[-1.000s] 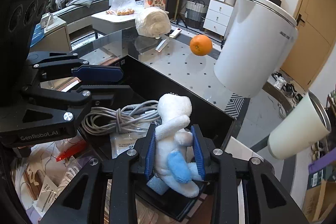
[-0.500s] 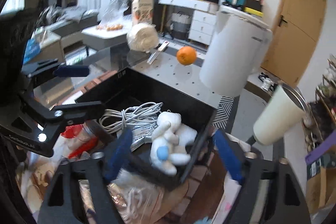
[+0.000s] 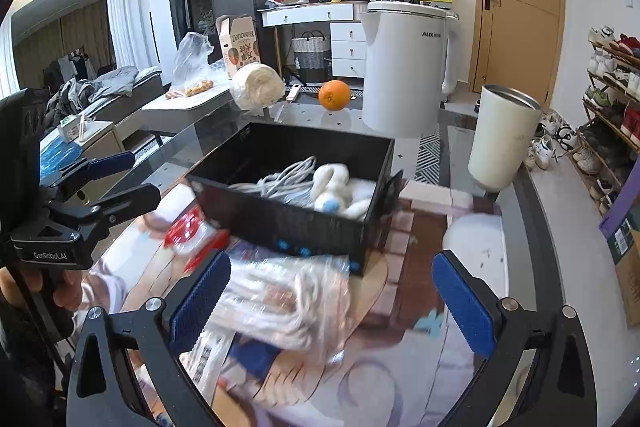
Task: Organize soft objects
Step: 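Withdraw both grippers from the box toward the remaining items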
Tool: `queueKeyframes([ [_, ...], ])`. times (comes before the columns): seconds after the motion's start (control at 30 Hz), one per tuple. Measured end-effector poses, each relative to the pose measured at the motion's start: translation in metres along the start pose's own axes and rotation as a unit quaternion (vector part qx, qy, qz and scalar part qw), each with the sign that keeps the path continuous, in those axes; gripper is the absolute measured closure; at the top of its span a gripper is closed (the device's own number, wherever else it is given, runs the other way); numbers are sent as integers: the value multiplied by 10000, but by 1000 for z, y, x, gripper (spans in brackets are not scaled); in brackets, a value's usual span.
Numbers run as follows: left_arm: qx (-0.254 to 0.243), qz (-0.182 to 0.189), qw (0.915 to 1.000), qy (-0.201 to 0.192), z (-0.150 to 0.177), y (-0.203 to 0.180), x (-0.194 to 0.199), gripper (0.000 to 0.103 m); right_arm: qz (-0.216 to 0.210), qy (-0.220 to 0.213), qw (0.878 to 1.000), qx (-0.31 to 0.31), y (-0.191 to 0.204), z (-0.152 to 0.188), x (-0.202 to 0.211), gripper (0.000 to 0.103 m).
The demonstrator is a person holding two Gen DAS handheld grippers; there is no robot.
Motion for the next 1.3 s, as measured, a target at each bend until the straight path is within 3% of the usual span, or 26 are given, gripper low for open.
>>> queueKeyframes([
  [0.73,-323,12,9988,359,52,-33,25,0,-31,-9,10000,-80,11,26,25,1],
  [1.3,-486,15,9942,956,80,-69,12,0,-59,170,9997,-135,11,31,19,1],
])
Point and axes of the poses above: each gripper's, at about its wrist camera, not at the fingertips, and x roughly against the way its jaws point, y to its left, z to its underside, the point moved 5 cm from there along -x, roughly the way its jaws point, and after that the axes turned 8 degrees about -z, right-handed, at the moved point
